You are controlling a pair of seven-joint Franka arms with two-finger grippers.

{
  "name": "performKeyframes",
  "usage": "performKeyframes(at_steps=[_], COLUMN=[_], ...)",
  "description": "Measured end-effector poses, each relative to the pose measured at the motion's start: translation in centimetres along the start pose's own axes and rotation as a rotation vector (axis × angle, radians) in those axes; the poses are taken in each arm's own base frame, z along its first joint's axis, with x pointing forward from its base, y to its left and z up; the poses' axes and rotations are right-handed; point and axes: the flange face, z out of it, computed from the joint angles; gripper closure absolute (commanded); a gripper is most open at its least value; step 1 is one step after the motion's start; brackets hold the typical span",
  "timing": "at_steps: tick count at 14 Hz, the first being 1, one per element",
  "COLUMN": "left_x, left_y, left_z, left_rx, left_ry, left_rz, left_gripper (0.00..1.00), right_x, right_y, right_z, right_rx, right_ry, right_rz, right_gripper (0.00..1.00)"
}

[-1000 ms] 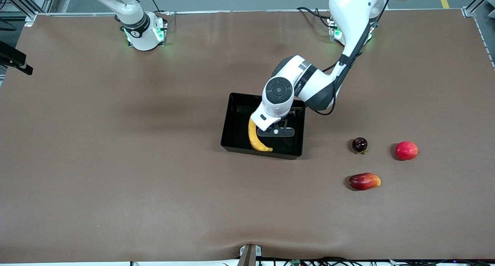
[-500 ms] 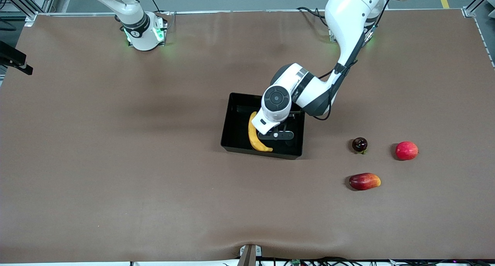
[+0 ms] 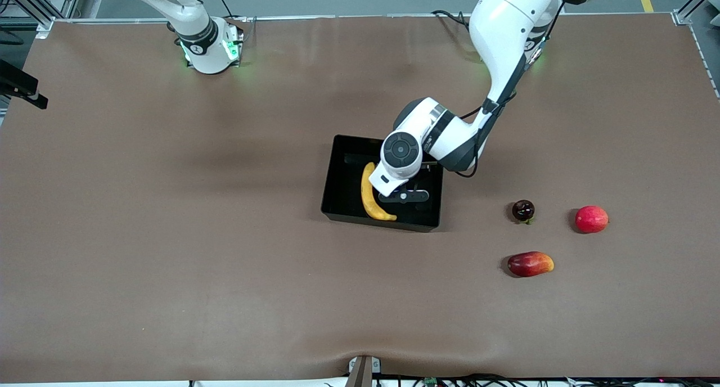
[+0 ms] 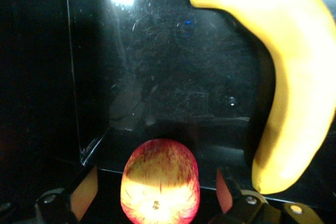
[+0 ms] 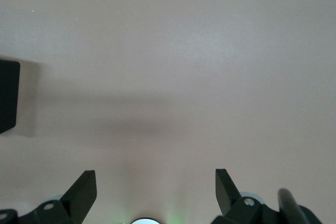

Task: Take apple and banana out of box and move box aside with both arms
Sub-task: 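Lower the left gripper into the box and grasp the apple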

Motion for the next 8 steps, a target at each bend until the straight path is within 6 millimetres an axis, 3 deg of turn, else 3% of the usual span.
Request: performKeyframes(at_steps=[3, 4, 6, 7, 8], left_x=[-0.2, -0.5, -1.0, -1.3, -1.5], left_y=[-0.1, -0.1, 0.3, 0.6, 0.8], left_z=[1.8, 2.4, 2.9, 3.0, 3.0], left_rx=[0.02, 0.027, 0.036, 0.04, 0.044], left_ry=[-0.026, -0.034, -0.042, -0.044, -0.043], left_rz=[0.001, 0.003, 0.012, 0.019, 0.024], left_gripper=[0.0, 0.19, 0.88, 1.0, 1.0], right_x=[0.0, 0.0, 0.0, 0.0, 0.0], right_y=[0.0, 0.0, 0.0, 0.0, 0.0], right_z=[0.0, 0.0, 0.0, 0.0, 0.0], right_rx=[0.0, 0.0, 0.0, 0.0, 0.0], right_ry=[0.0, 0.0, 0.0, 0.0, 0.0], right_rz=[0.0, 0.0, 0.0, 0.0, 0.0], right_gripper=[0.0, 0.0, 0.0, 0.0, 0.0])
